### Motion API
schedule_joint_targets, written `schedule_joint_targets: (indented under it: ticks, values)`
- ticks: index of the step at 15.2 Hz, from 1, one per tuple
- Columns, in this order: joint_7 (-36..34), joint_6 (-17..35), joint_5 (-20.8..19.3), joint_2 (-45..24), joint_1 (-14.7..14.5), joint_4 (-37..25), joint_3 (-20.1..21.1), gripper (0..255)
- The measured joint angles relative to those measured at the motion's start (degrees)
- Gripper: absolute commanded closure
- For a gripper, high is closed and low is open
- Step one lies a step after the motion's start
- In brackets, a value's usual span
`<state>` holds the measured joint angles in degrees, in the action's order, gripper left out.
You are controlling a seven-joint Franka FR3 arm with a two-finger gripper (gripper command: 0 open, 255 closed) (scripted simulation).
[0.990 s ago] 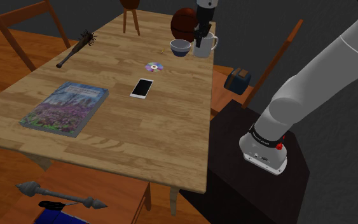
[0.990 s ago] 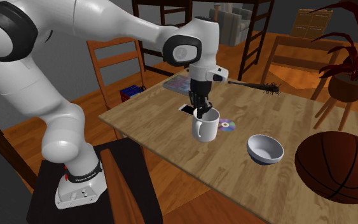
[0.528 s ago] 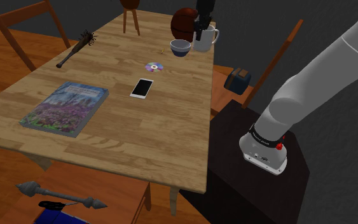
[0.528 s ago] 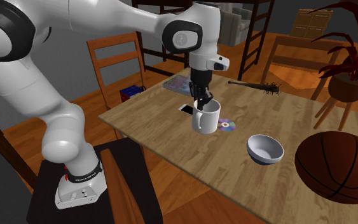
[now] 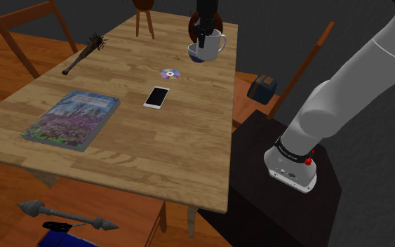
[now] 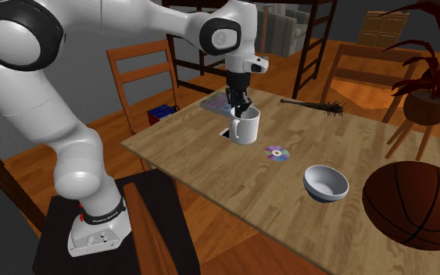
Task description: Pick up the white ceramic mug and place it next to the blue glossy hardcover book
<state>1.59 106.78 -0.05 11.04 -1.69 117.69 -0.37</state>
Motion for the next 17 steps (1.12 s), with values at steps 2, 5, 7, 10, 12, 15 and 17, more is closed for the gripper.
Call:
schedule_joint_targets:
  ticks: [2,5,7,10,12,15,17]
  values:
    - [-2.67,0.3,0.28,-1.75,-1.17,-1.47,1.63,255]
    - [-6.73,-0.34,0.52,-3.79,-2.93,-4.15,4.0,255]
    - [-9.26,-0.51,0.51,-6.15,-4.04,-6.69,5.43,255]
    - [-13.19,-1.43,0.33,-8.72,-5.81,-10.17,7.52,255]
    - [-15.82,-1.8,0.01,-11.14,-7.02,-12.93,8.83,255]
    - [-19.76,-2.43,-0.7,-14.94,-8.99,-17.31,10.67,255]
    - [-22.48,-2.99,-1.4,-18.02,-10.47,-20.83,11.81,255]
